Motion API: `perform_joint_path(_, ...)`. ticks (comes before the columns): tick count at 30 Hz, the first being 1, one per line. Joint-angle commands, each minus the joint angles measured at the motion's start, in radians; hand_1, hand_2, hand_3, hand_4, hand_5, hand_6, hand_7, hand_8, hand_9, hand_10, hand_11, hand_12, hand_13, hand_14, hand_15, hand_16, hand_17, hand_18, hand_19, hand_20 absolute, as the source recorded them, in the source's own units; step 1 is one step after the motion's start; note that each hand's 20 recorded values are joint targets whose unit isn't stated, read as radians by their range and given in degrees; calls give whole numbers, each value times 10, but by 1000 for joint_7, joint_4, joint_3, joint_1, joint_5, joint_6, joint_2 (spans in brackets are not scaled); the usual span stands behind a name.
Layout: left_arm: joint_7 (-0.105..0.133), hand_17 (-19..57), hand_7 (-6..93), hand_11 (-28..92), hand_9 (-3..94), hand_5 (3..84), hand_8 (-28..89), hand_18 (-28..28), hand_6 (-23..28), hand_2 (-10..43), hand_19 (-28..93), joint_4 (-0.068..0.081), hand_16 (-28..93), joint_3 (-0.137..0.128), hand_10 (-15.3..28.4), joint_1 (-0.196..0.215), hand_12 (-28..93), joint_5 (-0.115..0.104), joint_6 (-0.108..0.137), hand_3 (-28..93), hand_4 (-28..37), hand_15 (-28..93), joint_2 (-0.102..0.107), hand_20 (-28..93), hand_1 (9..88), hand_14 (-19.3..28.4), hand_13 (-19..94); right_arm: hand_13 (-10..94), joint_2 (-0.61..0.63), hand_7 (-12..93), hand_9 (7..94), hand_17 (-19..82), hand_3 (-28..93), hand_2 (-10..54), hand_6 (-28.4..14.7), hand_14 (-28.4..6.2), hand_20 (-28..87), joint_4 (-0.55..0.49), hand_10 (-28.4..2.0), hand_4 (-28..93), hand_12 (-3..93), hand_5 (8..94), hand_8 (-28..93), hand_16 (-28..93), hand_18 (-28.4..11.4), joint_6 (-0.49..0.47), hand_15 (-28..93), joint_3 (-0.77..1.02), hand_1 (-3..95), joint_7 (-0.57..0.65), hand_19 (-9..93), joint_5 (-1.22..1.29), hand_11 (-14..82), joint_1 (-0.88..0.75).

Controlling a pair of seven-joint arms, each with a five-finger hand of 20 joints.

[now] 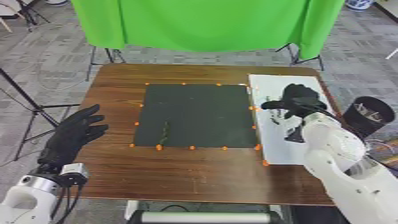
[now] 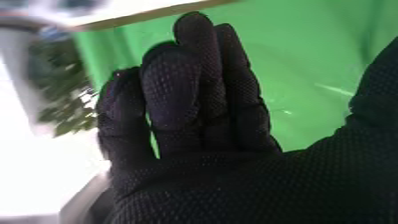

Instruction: Arrange flowers

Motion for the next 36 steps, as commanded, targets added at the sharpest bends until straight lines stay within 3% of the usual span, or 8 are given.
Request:
perform_joint_path(1,1,-60,257,315,265,288,-132,227,34,-95,510,-12,-33,-8,120,35,151,5,16,681,-238,477,-9,94,294,149,262,670,86,347,595,358,746,-95,-71,-101,385,-53,-150,-283,254,510,-134,222,-227,-25,772,140,151,54,932,-63,417,-179)
perform_joint_path(2,-8,-60,257,315,265,288,-132,227,34,-95,510,-12,-33,-12,119,32,151,11,12,681,-238,477,-13,93,294,149,262,670,83,350,595,358,746,-95,-70,-101,384,-65,-148,-283,255,511,-133,221,-227,-38,772,174,151,63,932,-60,419,-211)
perform_joint_path(3,9,-60,256,315,266,289,-132,227,34,-95,510,-11,-33,-6,119,38,150,-3,26,681,-239,477,11,93,294,149,262,671,90,364,597,357,746,-95,-67,-101,383,-77,-148,-283,259,512,-131,219,-227,-47,772,200,152,74,932,-56,430,-237)
perform_joint_path(8,0,-60,256,314,266,289,-132,227,35,-95,510,-12,-34,-22,120,42,150,7,16,683,-239,476,-1,94,294,149,262,673,102,435,604,356,749,-95,-62,-99,378,-112,-146,-283,280,517,-148,217,-226,-100,774,291,153,104,932,-51,496,-337)
perform_joint_path(19,-3,-60,255,318,265,289,-131,227,35,-95,511,-10,-33,-17,119,43,150,7,12,682,-238,478,-2,94,294,149,262,666,92,460,611,349,762,-95,-56,-100,372,-144,-146,-281,297,529,-165,224,-226,-216,776,394,151,106,932,-1,521,-461)
perform_joint_path(29,-10,-61,255,317,265,289,-131,227,35,-95,511,-5,-34,-9,119,33,150,9,5,682,-239,478,-3,94,293,149,262,677,86,424,644,361,766,-95,-54,-97,363,-129,-146,-282,284,569,-155,217,-222,-195,776,339,167,95,932,1,496,-462)
perform_joint_path(36,-7,-61,255,317,265,289,-131,227,35,-95,511,-7,-34,-6,119,35,150,5,10,683,-239,477,-4,93,292,150,262,707,95,461,708,382,823,-95,-29,-87,376,-102,-129,-262,296,622,-155,223,-218,-114,773,315,266,72,932,25,510,-460)
